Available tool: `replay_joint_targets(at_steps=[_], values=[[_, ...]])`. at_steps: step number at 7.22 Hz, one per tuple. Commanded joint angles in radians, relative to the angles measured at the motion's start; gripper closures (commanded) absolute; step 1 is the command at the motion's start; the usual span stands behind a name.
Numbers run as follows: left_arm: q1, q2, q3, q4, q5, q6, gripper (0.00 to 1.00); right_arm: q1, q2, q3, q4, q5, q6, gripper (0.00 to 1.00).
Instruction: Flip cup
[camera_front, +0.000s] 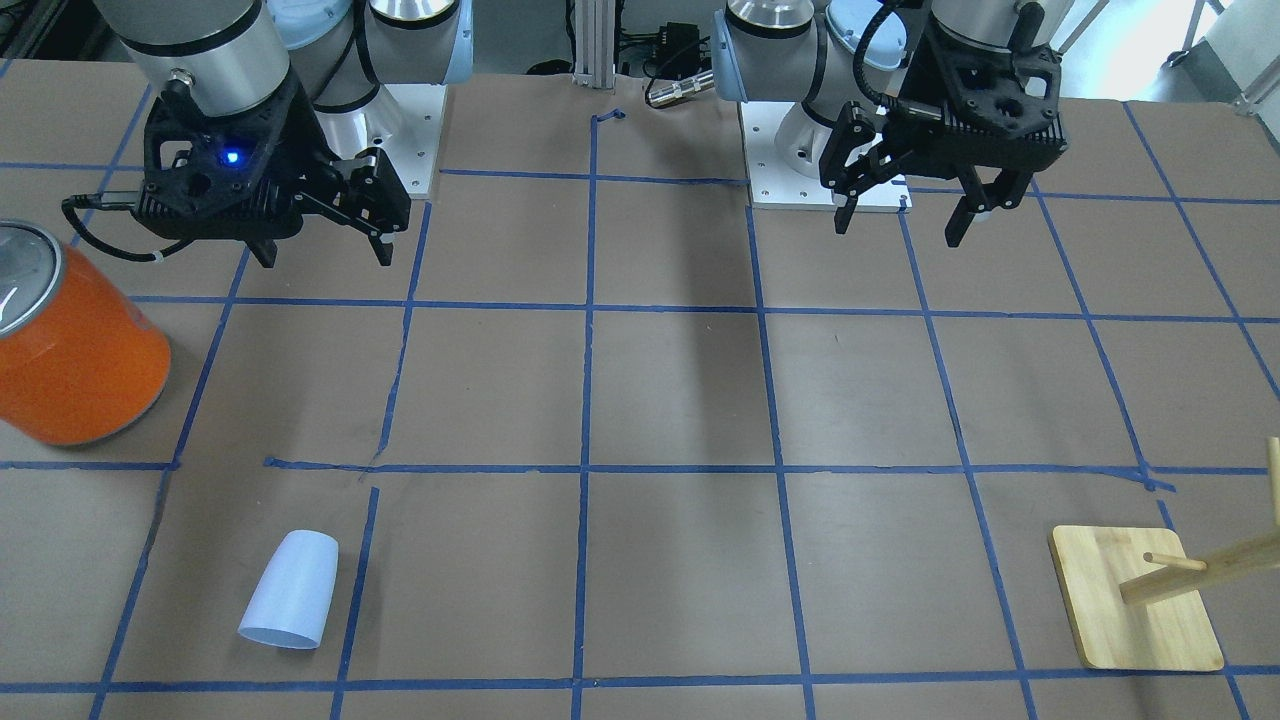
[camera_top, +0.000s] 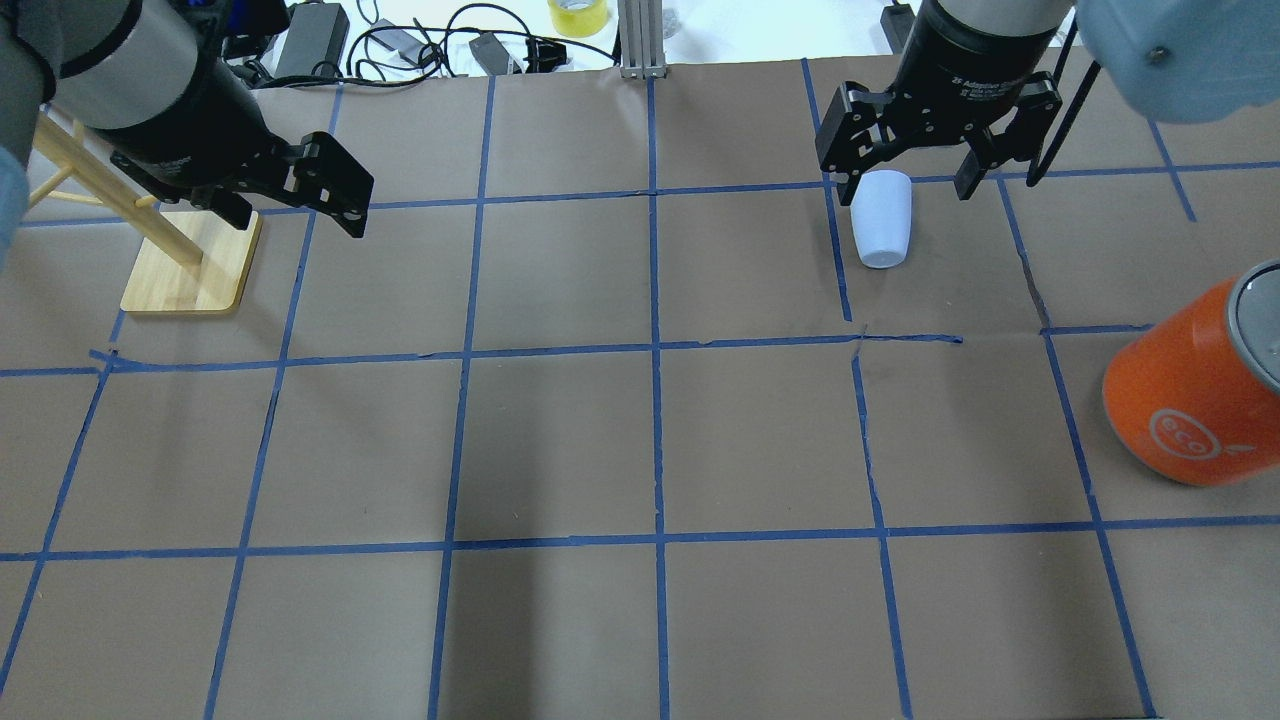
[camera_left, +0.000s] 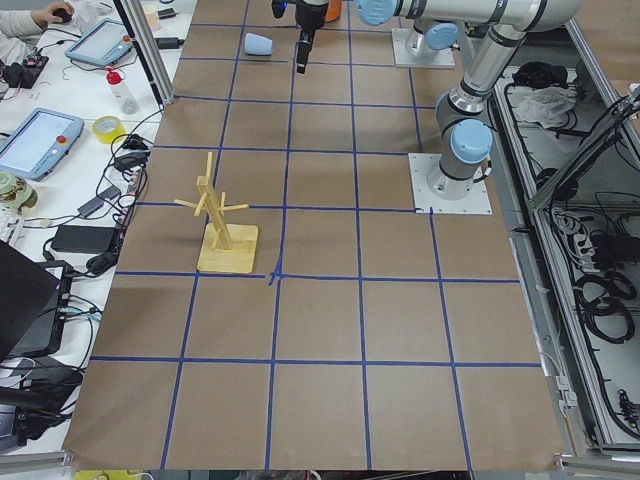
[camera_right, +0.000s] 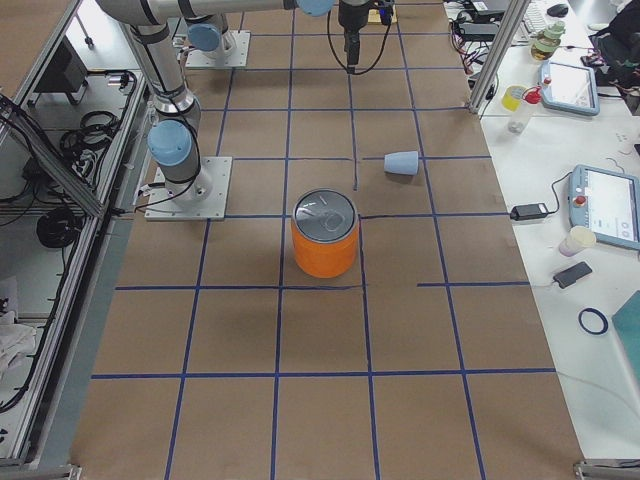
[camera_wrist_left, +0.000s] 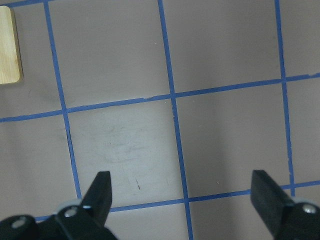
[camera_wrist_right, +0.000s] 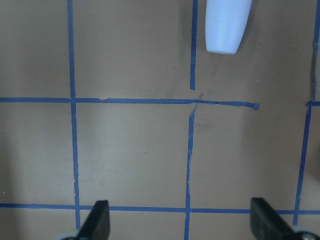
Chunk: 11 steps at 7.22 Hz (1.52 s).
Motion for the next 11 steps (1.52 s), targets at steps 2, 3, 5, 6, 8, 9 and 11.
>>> replay_joint_targets(at_steps=[2,3,5,6,8,9,11], values=[[0.000,0.004,0.001,-0.012,0.000,0.000,0.00,0.000,-0.001,0.001,-0.003,0.003,0.001,0.00],[0.000,0.004,0.002,-0.014,0.000,0.000,0.00,0.000,-0.001,0.001,-0.005,0.003,0.001,0.00],[0.000,-0.005,0.005,-0.015,0.002,0.000,0.00,0.000,0.000,0.005,-0.006,0.001,-0.002,0.00],[0.000,0.000,0.005,-0.015,0.002,0.000,0.00,0.000,0.000,0.005,-0.006,0.001,-0.002,0.00],[0.000,0.004,-0.005,-0.014,-0.001,0.000,0.00,-0.001,0.017,-0.011,-0.028,0.003,-0.004,0.00],[0.000,0.004,-0.004,-0.014,0.000,0.000,0.00,-0.012,0.055,-0.017,-0.090,-0.002,-0.006,0.00],[0.000,0.006,-0.004,-0.014,0.000,0.000,0.00,-0.052,0.167,-0.089,-0.129,0.001,-0.007,0.00]])
